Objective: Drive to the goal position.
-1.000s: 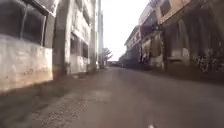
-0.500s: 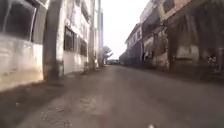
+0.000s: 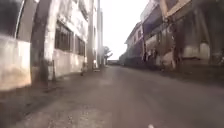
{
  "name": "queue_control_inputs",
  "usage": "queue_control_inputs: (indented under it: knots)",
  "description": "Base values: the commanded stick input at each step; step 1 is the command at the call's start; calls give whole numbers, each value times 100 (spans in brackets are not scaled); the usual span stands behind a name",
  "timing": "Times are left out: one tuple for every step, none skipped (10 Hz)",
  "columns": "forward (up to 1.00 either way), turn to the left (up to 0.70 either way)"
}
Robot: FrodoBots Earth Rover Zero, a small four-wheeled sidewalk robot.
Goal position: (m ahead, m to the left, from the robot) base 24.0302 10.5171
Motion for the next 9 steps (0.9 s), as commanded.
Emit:
queue_control_inputs:
  knots:
    - [100, 0]
    - [100, 0]
    - [100, 0]
    - [100, 0]
    - [100, 0]
    - [100, 0]
    - [100, 0]
    - [100, 0]
    - [100, 0]
